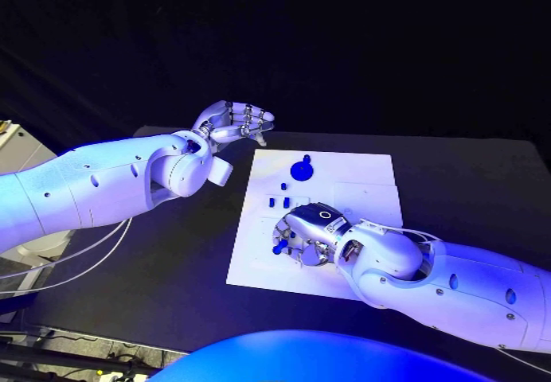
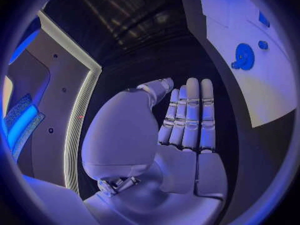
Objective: Assemble the parts on the task board
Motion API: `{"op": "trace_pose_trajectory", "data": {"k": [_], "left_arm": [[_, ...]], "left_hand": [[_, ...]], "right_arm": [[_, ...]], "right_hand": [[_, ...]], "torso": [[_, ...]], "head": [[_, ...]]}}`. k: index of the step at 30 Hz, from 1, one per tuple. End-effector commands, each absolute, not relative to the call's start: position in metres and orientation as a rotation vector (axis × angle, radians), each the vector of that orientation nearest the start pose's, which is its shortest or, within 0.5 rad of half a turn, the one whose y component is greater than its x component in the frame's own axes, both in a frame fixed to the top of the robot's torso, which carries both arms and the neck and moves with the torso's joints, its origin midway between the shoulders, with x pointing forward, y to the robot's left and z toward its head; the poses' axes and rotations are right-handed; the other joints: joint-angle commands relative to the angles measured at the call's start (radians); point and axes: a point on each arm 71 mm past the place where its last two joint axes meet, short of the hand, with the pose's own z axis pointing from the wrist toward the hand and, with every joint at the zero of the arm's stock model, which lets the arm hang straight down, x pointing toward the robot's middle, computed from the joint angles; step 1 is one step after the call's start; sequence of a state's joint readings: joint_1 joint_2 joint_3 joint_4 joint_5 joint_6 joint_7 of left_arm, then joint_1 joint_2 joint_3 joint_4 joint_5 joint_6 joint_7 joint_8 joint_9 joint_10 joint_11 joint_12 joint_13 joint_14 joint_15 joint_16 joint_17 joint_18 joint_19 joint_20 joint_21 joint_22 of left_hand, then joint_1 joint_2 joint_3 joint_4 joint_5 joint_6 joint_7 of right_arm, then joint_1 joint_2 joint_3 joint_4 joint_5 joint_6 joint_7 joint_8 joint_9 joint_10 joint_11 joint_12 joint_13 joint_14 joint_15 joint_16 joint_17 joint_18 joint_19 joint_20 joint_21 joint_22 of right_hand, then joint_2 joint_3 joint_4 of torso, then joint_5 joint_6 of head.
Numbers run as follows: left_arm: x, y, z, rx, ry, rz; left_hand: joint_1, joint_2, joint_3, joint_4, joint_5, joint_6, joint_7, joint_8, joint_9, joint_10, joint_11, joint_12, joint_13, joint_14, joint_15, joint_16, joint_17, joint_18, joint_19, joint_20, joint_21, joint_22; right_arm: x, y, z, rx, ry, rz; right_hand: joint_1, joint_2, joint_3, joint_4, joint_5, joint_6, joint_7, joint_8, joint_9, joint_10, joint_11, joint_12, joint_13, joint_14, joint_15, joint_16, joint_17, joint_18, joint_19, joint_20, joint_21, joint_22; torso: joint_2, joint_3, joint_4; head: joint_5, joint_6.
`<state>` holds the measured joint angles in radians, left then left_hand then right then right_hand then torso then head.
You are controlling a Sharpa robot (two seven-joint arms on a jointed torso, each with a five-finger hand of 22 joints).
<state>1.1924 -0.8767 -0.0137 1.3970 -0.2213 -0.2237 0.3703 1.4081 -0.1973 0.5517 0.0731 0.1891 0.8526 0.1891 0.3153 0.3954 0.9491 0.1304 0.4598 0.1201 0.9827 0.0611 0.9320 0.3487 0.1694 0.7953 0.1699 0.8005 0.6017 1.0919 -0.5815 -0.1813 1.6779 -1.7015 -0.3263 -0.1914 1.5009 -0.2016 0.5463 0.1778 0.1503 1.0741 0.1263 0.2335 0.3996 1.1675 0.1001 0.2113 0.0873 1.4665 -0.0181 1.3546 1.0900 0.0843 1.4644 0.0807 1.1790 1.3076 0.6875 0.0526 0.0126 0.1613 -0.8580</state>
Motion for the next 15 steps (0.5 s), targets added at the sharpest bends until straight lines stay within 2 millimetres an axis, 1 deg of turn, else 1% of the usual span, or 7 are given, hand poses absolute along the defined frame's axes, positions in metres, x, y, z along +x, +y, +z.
{"op": "trace_pose_trajectory", "data": {"k": [1, 8, 10, 12, 15], "left_arm": [[0.5094, 0.2567, -0.1773, -0.900, 1.464, -1.441], [0.5093, 0.2564, -0.1773, -0.900, 1.465, -1.441], [0.5093, 0.2562, -0.1773, -0.900, 1.465, -1.441], [0.5093, 0.2560, -0.1773, -0.900, 1.465, -1.441], [0.5092, 0.2557, -0.1773, -0.900, 1.466, -1.442]], "left_hand": [[0.012, 0.001, -0.003, -0.002, -0.001, 0.002, 0.007, -0.003, -0.001, 0.007, 0.002, -0.004, -0.002, 0.002, 0.004, -0.003, 0.001, 0.012, 0.002, -0.001, 0.003, 0.001], [0.012, 0.001, -0.003, -0.002, -0.001, 0.002, 0.007, -0.003, -0.001, 0.007, 0.002, -0.004, -0.002, 0.002, 0.004, -0.003, 0.001, 0.012, 0.002, -0.001, 0.003, 0.001], [0.012, 0.001, -0.003, -0.002, -0.001, 0.002, 0.007, -0.003, -0.001, 0.007, 0.002, -0.004, -0.002, 0.002, 0.004, -0.003, 0.001, 0.012, 0.002, -0.001, 0.003, 0.001], [0.012, 0.001, -0.003, -0.002, -0.001, 0.002, 0.007, -0.003, -0.001, 0.007, 0.002, -0.004, -0.002, 0.002, 0.004, -0.003, 0.001, 0.012, 0.002, -0.001, 0.003, 0.001], [0.012, 0.001, -0.003, -0.002, -0.001, 0.002, 0.007, -0.003, -0.001, 0.007, 0.002, -0.004, -0.002, 0.002, 0.004, -0.003, 0.001, 0.012, 0.002, -0.001, 0.003, 0.001]], "right_arm": [[0.3747, -0.0351, -0.2530, -0.598, 1.712, 0.863], [0.3740, -0.0324, -0.2532, -0.612, 1.706, 0.859], [0.3737, -0.0313, -0.2533, -0.614, 1.705, 0.864], [0.3735, -0.0301, -0.2536, -0.615, 1.707, 0.869], [0.3735, -0.0289, -0.2541, -0.609, 1.716, 0.876]], "right_hand": [[-0.013, 0.004, 0.001, -0.006, 0.001, 0.000, 0.001, 0.007, 0.001, 0.048, -0.042, -0.004, 0.002, 0.017, -0.004, 0.003, -0.001, -0.014, 0.010, -0.005, -0.006, 0.118], [-0.020, -0.001, 0.000, -0.008, 0.001, -0.002, 0.001, 0.005, 0.002, 0.048, -0.042, -0.008, 0.002, 0.017, -0.004, 0.003, -0.002, -0.014, 0.009, -0.005, -0.008, 0.118], [-0.034, -0.010, 0.000, -0.008, 0.001, -0.011, 0.000, 0.000, 0.002, 0.042, -0.040, -0.018, 0.002, 0.017, -0.003, 0.005, 0.001, -0.013, 0.008, -0.003, -0.012, 0.117], [-0.056, -0.024, -0.008, -0.003, 0.000, -0.024, 0.002, -0.007, 0.001, 0.030, -0.036, -0.030, 0.000, 0.017, 0.001, 0.005, -0.001, -0.012, 0.005, -0.001, -0.020, 0.116], [-0.071, -0.032, -0.013, 0.002, -0.001, -0.033, 0.002, -0.013, 0.000, 0.020, -0.033, -0.041, -0.003, 0.017, 0.003, 0.005, -0.002, -0.011, 0.003, 0.001, -0.029, 0.113]], "torso": [[-0.001, -0.0002, 0.0000], [0.000, -0.0002, -0.0005], [0.001, -0.0002, -0.0004], [0.001, -0.0002, -0.0001], [0.000, -0.0001, 0.0004]], "head": [[0.001, 0.000], [0.000, 0.006], [-0.002, 0.007], [-0.003, 0.006], [-0.005, 0.005]]}}
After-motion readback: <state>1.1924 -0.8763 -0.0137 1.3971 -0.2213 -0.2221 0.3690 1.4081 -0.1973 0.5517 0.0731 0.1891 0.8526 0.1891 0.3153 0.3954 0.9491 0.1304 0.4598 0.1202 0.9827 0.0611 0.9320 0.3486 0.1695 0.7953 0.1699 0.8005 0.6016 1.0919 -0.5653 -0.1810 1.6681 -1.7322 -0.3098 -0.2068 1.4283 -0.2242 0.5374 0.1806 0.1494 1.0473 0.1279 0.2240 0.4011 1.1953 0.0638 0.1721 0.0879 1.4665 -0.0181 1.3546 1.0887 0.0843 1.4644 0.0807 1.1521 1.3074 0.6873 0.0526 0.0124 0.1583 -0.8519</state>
